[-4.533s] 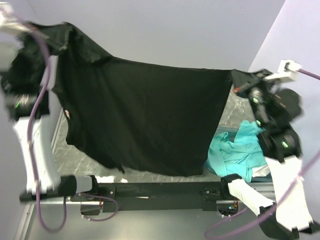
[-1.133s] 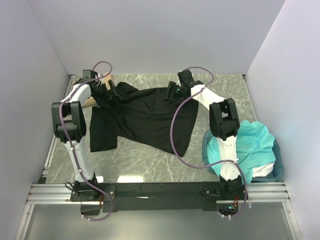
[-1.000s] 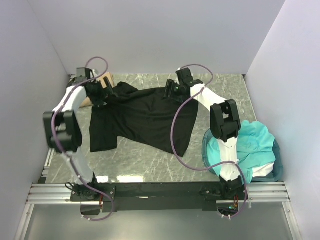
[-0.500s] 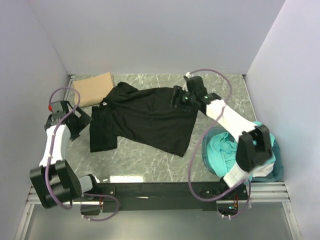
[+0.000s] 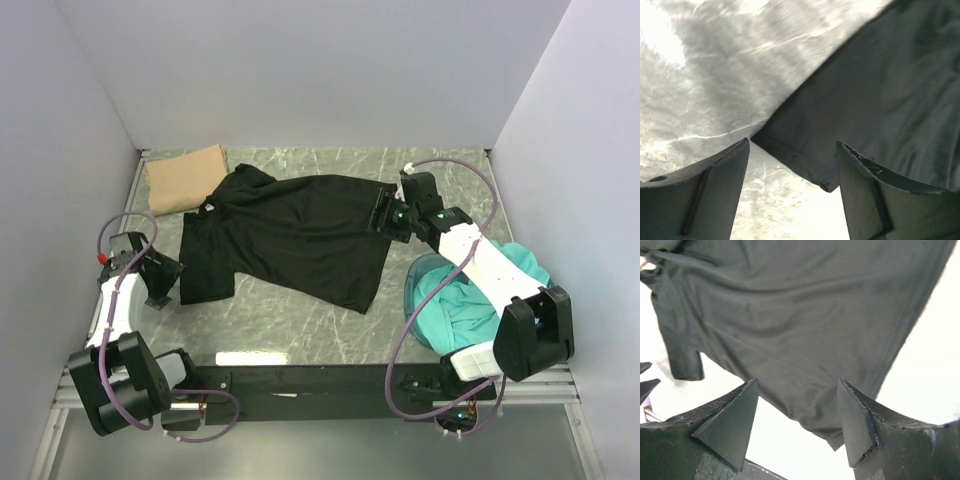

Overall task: Fold and stack the t-shirts
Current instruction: Flatten the tshirt out, then fold the tshirt

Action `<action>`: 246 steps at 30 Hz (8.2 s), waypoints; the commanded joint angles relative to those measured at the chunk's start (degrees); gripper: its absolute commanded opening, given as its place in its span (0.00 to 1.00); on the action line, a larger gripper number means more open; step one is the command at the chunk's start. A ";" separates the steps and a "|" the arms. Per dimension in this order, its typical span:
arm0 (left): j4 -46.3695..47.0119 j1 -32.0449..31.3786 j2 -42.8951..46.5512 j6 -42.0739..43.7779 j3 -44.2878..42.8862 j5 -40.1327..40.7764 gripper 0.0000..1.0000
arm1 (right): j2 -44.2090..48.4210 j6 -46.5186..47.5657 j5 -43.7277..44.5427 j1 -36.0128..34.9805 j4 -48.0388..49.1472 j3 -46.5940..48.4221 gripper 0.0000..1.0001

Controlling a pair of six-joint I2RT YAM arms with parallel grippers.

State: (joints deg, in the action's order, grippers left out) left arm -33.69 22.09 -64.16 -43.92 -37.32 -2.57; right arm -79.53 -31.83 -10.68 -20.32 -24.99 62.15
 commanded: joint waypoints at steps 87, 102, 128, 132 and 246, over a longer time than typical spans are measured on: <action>-6.47 -5.04 6.68 5.07 -6.80 -6.57 0.01 | 6.59 -15.81 9.54 -20.73 -9.38 -18.21 0.62; -9.55 -2.66 8.26 6.04 -7.77 -5.61 0.01 | -0.80 -13.61 12.00 -19.59 -6.21 -18.47 0.51; -11.92 2.17 6.86 7.09 -11.10 0.01 0.01 | -5.99 -8.07 10.94 -17.74 -13.49 -15.66 0.00; -13.59 3.31 7.29 7.97 -13.04 2.39 0.01 | -5.29 -6.05 8.57 -17.74 -16.31 -14.87 0.00; 0.56 -6.27 -30.84 12.28 -33.61 -14.22 0.66 | -20.13 7.58 -0.57 -4.03 -17.11 11.42 0.44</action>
State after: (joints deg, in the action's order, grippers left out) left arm -35.07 16.69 -96.57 -33.54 -72.20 -13.98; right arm -99.29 -23.59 -9.06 -24.25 -46.22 74.70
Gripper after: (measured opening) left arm 0.661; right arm 0.438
